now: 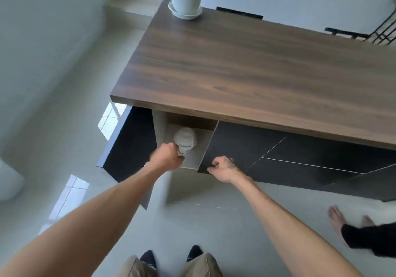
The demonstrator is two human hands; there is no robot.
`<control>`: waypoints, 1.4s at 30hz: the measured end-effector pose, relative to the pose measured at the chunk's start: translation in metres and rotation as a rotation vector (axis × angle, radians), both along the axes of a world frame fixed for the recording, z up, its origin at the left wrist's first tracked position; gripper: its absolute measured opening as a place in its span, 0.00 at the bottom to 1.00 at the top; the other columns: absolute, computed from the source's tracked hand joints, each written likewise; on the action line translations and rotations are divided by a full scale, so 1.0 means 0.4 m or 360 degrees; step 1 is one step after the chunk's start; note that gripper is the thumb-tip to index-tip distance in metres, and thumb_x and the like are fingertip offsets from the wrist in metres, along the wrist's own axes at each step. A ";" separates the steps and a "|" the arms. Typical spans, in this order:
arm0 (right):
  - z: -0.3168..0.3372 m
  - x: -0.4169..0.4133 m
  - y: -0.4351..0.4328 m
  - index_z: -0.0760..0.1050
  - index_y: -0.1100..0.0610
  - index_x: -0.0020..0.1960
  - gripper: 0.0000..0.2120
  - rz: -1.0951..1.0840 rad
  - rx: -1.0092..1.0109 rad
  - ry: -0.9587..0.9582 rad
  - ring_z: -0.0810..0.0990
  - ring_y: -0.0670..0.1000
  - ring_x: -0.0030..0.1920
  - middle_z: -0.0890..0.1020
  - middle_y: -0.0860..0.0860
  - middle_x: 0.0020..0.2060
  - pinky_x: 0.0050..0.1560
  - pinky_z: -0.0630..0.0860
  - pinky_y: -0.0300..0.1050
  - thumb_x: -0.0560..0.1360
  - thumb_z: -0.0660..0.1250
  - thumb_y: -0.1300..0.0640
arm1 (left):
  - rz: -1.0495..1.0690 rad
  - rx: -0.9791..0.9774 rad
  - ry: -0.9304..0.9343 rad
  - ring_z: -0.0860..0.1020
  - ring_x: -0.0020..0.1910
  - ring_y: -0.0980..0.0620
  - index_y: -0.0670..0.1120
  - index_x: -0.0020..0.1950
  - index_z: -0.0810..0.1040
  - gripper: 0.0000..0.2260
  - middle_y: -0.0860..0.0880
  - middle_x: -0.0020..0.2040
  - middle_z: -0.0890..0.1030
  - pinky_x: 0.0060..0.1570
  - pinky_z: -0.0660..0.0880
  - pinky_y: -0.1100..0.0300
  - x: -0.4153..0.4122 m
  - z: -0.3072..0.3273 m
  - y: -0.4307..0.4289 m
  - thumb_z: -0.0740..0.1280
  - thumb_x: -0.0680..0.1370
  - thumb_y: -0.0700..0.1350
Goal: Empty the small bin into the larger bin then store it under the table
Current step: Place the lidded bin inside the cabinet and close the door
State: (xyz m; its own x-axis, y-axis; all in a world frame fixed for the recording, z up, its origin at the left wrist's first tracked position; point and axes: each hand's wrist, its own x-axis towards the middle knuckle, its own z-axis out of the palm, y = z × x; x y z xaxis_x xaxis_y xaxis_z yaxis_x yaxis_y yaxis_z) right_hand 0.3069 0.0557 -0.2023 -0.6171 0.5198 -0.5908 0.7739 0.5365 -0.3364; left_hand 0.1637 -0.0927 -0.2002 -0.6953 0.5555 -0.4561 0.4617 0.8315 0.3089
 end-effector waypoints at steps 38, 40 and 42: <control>0.310 0.003 0.178 0.77 0.54 0.72 0.19 0.0155 0.0872 0.0586 0.70 0.58 0.71 0.75 0.52 0.73 0.70 0.68 0.53 0.83 0.64 0.52 | 0.0569 0.0427 0.0309 0.82 0.54 0.33 0.43 0.84 0.55 0.27 0.37 0.60 0.83 0.46 0.76 0.47 0.066 0.186 -0.165 0.58 0.86 0.45; 0.305 0.006 0.192 0.77 0.54 0.72 0.20 0.0164 0.0848 0.0616 0.71 0.59 0.71 0.75 0.53 0.73 0.71 0.68 0.53 0.83 0.65 0.51 | 0.0581 0.0468 0.0256 0.82 0.56 0.31 0.44 0.86 0.50 0.30 0.36 0.61 0.83 0.50 0.76 0.45 0.095 0.188 -0.126 0.57 0.87 0.50; 0.301 0.009 0.206 0.75 0.54 0.74 0.22 0.0209 0.0836 0.0617 0.69 0.58 0.73 0.74 0.54 0.74 0.74 0.65 0.54 0.83 0.65 0.49 | 0.0603 0.0512 0.0216 0.82 0.56 0.30 0.44 0.87 0.48 0.31 0.34 0.61 0.84 0.53 0.76 0.44 0.112 0.188 -0.092 0.56 0.87 0.53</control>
State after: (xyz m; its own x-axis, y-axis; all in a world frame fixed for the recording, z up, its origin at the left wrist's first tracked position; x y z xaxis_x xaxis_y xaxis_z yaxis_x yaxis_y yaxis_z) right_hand 0.3103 0.1379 -0.0817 -0.8118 0.5840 -0.0020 0.5665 0.7867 -0.2451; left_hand 0.2086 -0.1295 -0.1249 -0.9159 0.3507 -0.1950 0.2004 0.8208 0.5349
